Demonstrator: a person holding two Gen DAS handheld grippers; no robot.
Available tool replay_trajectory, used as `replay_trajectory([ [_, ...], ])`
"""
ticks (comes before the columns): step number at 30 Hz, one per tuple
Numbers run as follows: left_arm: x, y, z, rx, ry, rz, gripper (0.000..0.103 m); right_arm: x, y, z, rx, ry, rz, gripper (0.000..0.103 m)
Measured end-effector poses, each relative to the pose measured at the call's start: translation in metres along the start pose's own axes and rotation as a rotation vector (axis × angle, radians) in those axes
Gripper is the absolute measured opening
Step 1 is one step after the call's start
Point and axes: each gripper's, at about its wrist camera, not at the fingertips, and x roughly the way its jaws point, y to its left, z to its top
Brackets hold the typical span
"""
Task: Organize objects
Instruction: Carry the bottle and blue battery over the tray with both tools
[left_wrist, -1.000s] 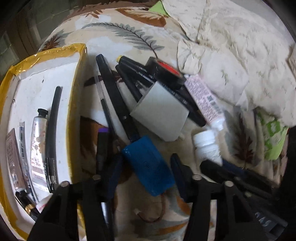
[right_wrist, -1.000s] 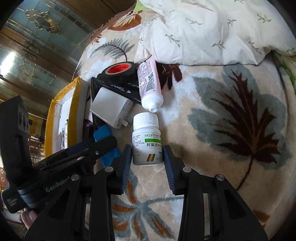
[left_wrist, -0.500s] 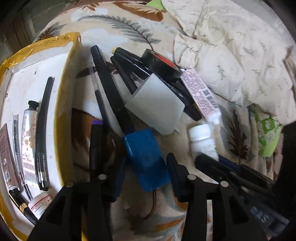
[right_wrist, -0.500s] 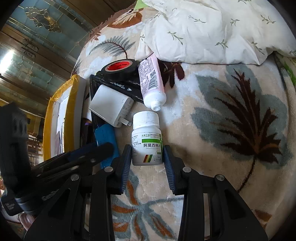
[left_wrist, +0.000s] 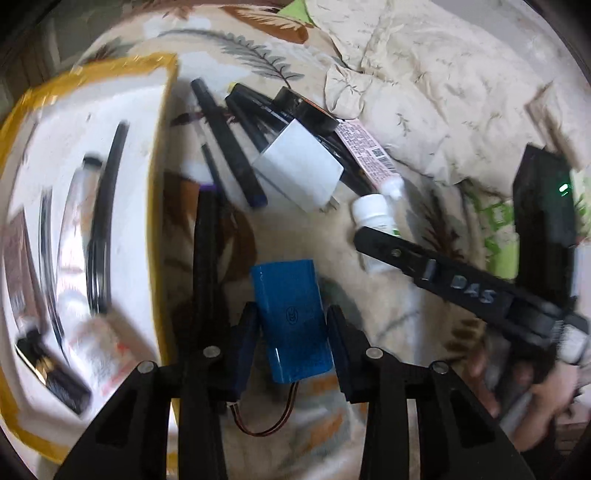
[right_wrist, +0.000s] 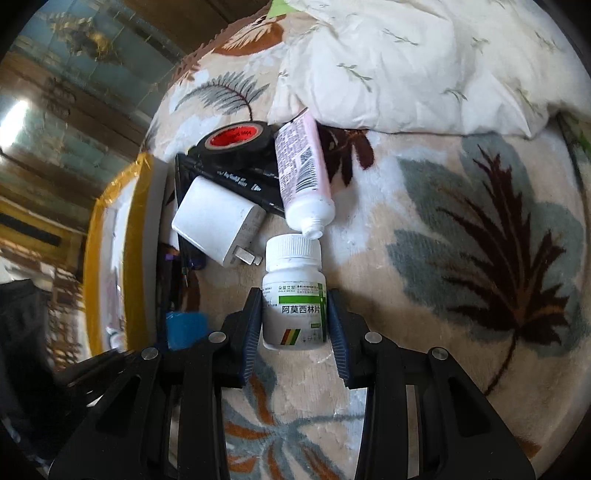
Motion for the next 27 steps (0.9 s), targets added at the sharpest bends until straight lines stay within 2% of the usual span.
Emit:
replay_trajectory([
  [4, -0.014, -0.002, -0.008, 0.005, -0.019, -0.026, 0.037, -0.003, 0.012, -0.011, -0.052, -0.002, -0.021, 0.033],
  [6, -0.022, -0.001, -0.007, 0.004, -0.03, -0.056, 0.037, -0.004, 0.014, -0.016, -0.054, 0.006, 0.005, 0.033],
  [10, -0.054, 0.012, -0.001, 0.001, -0.087, -0.057, 0.037, -0.012, 0.025, -0.024, -0.039, 0.004, 0.089, 0.033],
  [12, -0.066, 0.022, 0.002, -0.014, -0.1, -0.061, 0.037, -0.022, 0.039, -0.025, -0.066, -0.027, 0.089, 0.033],
  [15, -0.085, 0.053, 0.008, -0.054, -0.149, -0.028, 0.037, -0.031, 0.063, -0.025, -0.107, -0.047, 0.11, 0.033],
  [19, -0.093, 0.097, 0.018, -0.107, -0.176, -0.001, 0.037, -0.034, 0.096, -0.022, -0.149, -0.05, 0.136, 0.033],
  [25, -0.086, 0.141, 0.036, -0.147, -0.202, 0.016, 0.037, -0.011, 0.138, -0.017, -0.188, -0.015, 0.155, 0.033],
  [27, -0.08, 0.156, 0.038, -0.2, -0.2, 0.008, 0.037, -0.002, 0.152, -0.013, -0.213, -0.002, 0.143, 0.033],
])
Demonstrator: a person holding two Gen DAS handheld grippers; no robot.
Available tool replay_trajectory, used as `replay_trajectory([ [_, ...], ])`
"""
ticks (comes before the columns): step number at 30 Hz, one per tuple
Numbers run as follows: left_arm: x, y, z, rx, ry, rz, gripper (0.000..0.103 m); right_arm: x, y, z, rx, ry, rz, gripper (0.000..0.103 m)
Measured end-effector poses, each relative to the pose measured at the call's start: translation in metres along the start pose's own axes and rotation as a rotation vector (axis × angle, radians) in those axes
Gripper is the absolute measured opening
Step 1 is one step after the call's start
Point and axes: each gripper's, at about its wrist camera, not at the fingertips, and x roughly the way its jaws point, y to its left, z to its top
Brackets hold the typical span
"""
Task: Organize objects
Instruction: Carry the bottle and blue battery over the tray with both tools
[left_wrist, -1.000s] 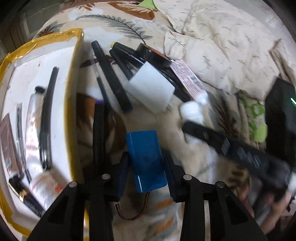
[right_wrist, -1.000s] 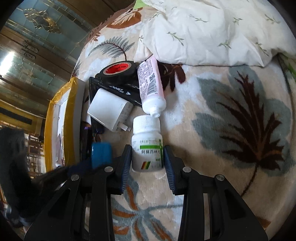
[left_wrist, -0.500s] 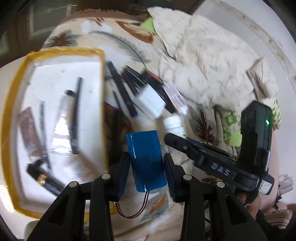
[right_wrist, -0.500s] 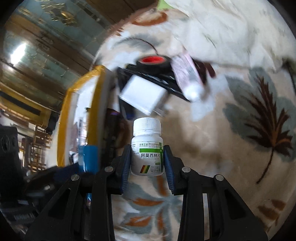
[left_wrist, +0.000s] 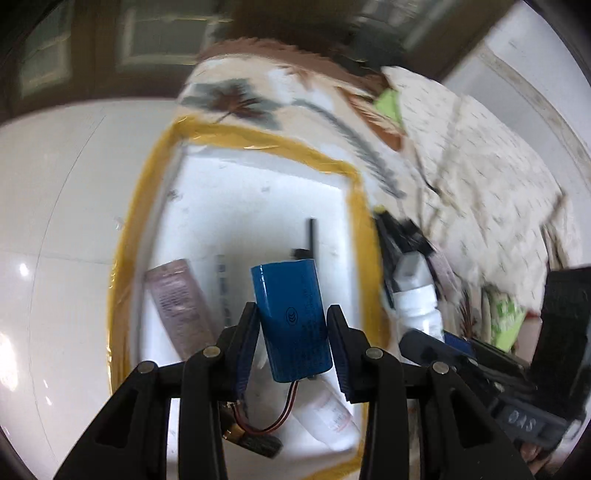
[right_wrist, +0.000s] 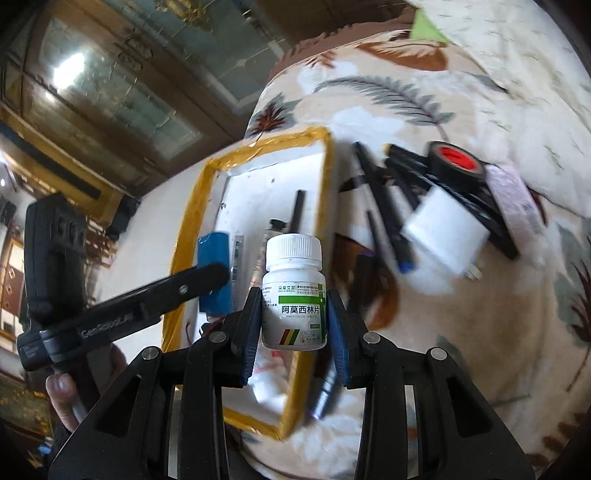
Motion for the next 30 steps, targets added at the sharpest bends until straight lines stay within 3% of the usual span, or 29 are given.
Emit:
replay_trajectory([
  [2, 0.006, 0.009, 0.001, -0.035, 0.014, -0.046, 0.037, 0.012, 0.01, 0.007, -0.03, 0.007, -0.027, 0.033],
  [5, 0.012, 0.007, 0.004, 0.001, -0.003, 0.005, 0.037, 0.026, 0.015, 0.021, -0.03, 0.013, -0.043, 0.033],
  [11, 0.019, 0.024, 0.02, -0.068, -0.003, -0.047, 0.037, 0.051, 0.018, 0.044, -0.013, 0.022, -0.077, 0.033],
  [30, 0.037, 0.044, 0.043, -0.12, -0.016, -0.045, 0.037, 0.1, 0.029, 0.084, -0.01, 0.046, -0.179, 0.033],
])
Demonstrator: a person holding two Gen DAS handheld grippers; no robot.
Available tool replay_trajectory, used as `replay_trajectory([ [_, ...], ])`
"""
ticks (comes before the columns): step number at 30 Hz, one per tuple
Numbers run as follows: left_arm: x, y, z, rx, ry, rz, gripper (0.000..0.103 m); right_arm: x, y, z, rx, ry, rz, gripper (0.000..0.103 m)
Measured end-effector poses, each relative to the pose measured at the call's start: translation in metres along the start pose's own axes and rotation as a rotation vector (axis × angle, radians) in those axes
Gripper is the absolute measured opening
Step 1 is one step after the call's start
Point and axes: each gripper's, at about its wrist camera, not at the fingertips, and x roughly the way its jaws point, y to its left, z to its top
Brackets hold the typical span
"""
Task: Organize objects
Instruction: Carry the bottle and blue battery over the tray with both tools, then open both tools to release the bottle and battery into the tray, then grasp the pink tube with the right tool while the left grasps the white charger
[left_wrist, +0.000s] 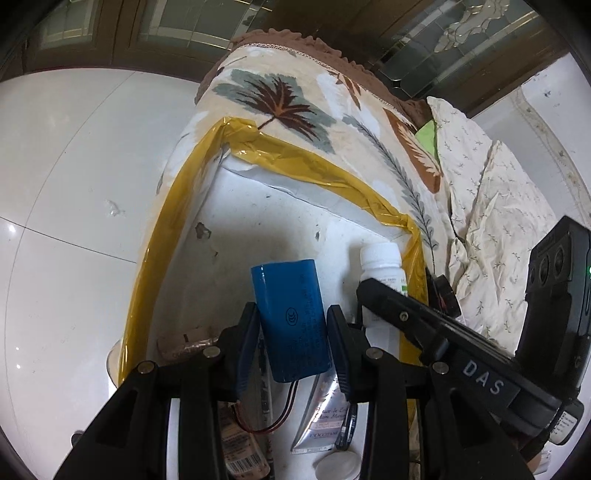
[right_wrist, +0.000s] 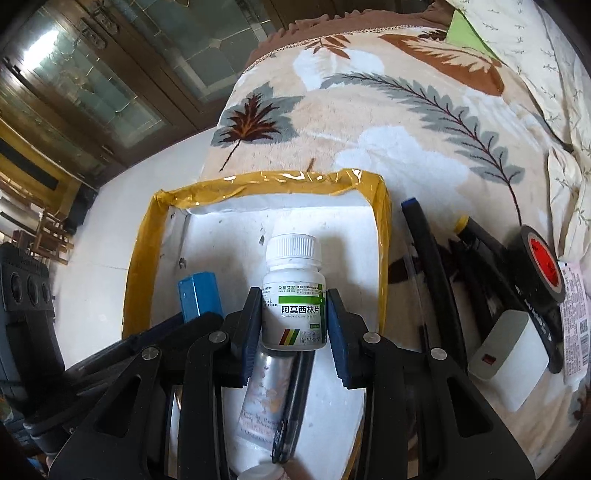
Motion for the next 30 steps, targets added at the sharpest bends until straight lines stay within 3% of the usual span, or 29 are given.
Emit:
replay_trajectory([
  [8, 0.006, -0.003, -0.004, 0.019, 0.01, 0.02, 0.037, 0.004, -0.002, 0.004, 0.002, 0.006, -0.006, 0.034],
  [16, -0.005, 0.001, -0.002, -0.021, -0.015, -0.055, 0.037, 0.004, -0.007, 0.008, 0.04, 0.014, 0.042, 0.038],
  [21, -0.019, -0.009, -0.007, 0.01, -0.066, -0.062, 0.048, -0.02, -0.011, 0.004, 0.031, -0.02, 0.055, 0.039],
  [26, -0.03, -0.042, -0.032, 0.112, -0.094, -0.057, 0.05, -0.066, -0.054, -0.028, 0.094, -0.094, 0.114, 0.039],
  [30, -0.032, -0.075, -0.064, 0.193, -0.083, -0.054, 0.05, -0.085, -0.097, -0.06, 0.133, -0.098, 0.093, 0.039],
])
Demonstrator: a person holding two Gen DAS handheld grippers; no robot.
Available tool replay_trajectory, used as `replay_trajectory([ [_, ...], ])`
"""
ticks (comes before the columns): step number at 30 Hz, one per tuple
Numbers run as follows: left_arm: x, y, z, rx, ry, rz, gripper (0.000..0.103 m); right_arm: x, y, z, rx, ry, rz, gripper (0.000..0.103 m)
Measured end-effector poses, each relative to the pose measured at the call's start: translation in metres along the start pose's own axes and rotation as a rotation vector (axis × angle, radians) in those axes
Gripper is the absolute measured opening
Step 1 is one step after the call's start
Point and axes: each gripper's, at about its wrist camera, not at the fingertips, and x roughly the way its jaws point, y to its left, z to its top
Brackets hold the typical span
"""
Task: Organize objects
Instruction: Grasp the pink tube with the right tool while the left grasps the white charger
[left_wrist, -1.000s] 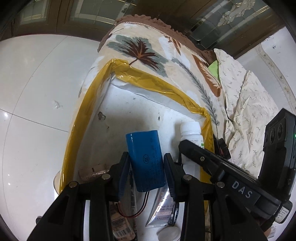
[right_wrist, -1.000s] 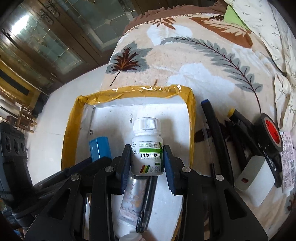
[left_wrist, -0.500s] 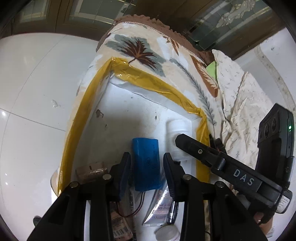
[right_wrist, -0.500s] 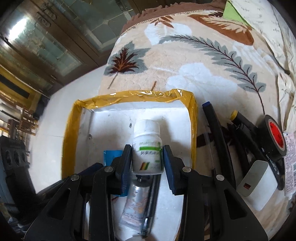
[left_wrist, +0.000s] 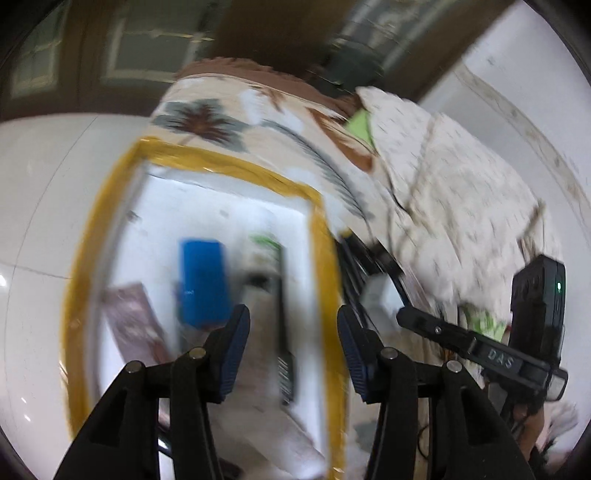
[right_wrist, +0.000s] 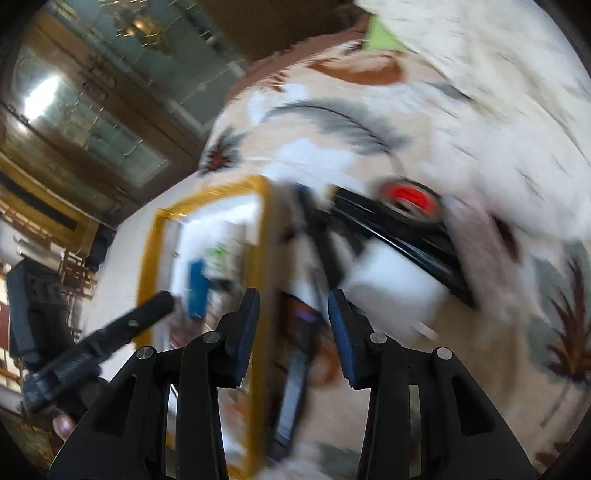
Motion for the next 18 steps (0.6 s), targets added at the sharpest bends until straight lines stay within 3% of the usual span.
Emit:
replay_trajectory([
  [5, 0.015, -0.052, -0.027, 0.07, 0.075, -0.023, 0.05, -0.025, -0.032, -0.014, -0.047, -0.025, -0.029, 0.039],
  [11, 0.033, -0.093, -0.044, 0.147, 0.078, 0.024, 0.05, -0.036, -0.063, 0.003, 0.004, -0.057, -0.043, 0.039],
  [16, 0.041, -0.074, -0.056, 0.051, 0.07, -0.042, 0.05, -0.031, -0.084, 0.014, 0.049, -0.05, -0.08, 0.039],
  [18, 0.04, -0.075, -0.055, 0.067, 0.065, -0.044, 0.05, -0.026, -0.089, 0.02, 0.034, -0.044, -0.105, 0.039],
])
